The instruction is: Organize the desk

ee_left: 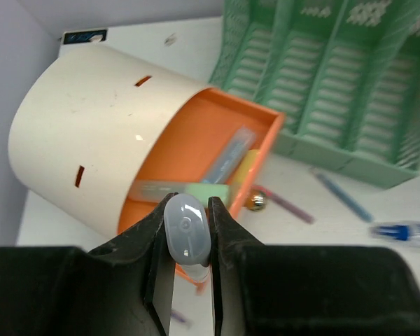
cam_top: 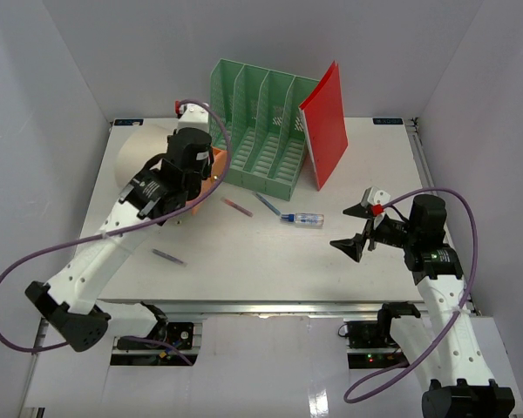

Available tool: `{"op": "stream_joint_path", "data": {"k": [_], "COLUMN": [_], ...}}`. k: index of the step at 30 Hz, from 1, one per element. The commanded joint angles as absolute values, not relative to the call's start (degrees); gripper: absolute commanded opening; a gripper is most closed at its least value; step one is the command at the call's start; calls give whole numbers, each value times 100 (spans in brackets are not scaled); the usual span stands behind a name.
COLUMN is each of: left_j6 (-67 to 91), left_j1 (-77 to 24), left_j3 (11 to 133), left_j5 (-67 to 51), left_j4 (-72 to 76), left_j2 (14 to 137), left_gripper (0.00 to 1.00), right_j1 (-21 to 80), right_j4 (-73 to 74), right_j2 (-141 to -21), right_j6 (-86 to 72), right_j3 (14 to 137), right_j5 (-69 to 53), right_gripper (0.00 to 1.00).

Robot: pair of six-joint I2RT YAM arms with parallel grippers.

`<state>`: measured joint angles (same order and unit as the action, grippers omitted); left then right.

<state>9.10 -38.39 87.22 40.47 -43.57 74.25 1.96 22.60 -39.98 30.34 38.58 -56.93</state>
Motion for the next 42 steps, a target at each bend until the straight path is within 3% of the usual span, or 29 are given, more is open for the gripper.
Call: {"op": "stream_joint_path", "data": {"k": [1,8,20,26,32,37,42], "left_j6": [118,-334,-412,-390,-95,366,1091], "left_j1": [-3519,-3114,-2910,-2900,-2909,-2900,-2909], "left_j3": [8828,8849,9009,9274,9713,9523,8382], "left_j5": [4297,3977,3560,3366,2592,1010,-266], "left_j4": [-4548,-4210,-4210,-4268,-4339,-4245,-3913], "left_j2": [7730,8118,8641,8652,8296,7614,6640], "left_gripper": [9,10,54,66,68,66,42], "right_j1": [69,-184,-305,-355,-371,-390,-412], "right_j4": [2213,2206,2206,2217,2224,2232,2217], "right_j2": [-3962,-3972,-4007,-4001,-4008,-3972,-3904], "right_j6": [3132,3164,3173,3164,3183,3212,3234], "right_j3": [3718,3639,3602,3582,3567,3538,3491], "right_j5": [-6092,-6292,-6388,-6446,-6495,-6493,-6512], "right_gripper": [98,98,98,98,98,98,98]}}
